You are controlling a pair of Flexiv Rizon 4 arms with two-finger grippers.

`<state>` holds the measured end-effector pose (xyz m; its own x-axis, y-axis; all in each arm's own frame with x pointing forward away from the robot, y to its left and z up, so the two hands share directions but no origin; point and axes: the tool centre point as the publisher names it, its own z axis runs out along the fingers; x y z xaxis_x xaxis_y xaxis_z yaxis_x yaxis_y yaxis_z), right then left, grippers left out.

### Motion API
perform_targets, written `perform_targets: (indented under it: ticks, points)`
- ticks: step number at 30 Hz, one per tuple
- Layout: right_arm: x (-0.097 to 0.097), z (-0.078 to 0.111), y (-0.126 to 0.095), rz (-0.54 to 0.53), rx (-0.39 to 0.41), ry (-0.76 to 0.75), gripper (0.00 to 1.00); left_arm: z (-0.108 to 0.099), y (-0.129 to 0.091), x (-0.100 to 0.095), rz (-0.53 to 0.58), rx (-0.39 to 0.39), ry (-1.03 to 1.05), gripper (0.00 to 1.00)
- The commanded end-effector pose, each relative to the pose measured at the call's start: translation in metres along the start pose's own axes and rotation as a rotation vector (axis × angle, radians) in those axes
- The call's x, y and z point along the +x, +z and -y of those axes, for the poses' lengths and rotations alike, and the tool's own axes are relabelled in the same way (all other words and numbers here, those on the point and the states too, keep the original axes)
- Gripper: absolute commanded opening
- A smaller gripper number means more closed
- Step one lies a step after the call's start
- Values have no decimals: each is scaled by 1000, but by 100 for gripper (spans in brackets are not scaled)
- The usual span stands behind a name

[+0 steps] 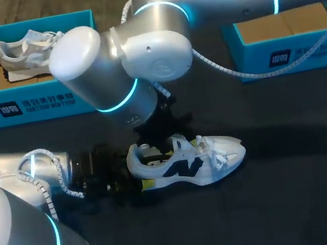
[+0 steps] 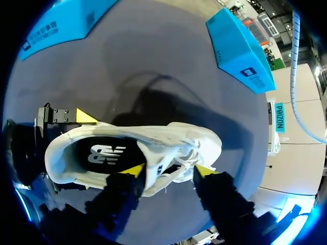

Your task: Take the shoe out of the shoebox, open the shoe tongue, remove and reinsert the insole, then place the shoe into the shoebox

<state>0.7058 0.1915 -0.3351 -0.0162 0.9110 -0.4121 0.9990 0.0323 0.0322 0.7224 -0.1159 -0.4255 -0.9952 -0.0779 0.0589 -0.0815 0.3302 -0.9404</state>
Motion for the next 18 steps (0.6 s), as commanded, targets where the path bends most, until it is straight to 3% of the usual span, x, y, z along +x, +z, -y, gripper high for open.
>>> perform_targets:
  ticks: [1,12,18]
  points:
    - [-5,5,1,-12,-3,245,0,-4,0,-4,0,-5,0,0]
    - [-27,5,2,-69,-5,270,0,-4,0,-4,0,-5,0,0]
    - [-48,8,0,-205,-63,308,0,-4,0,-4,0,-5,0,0]
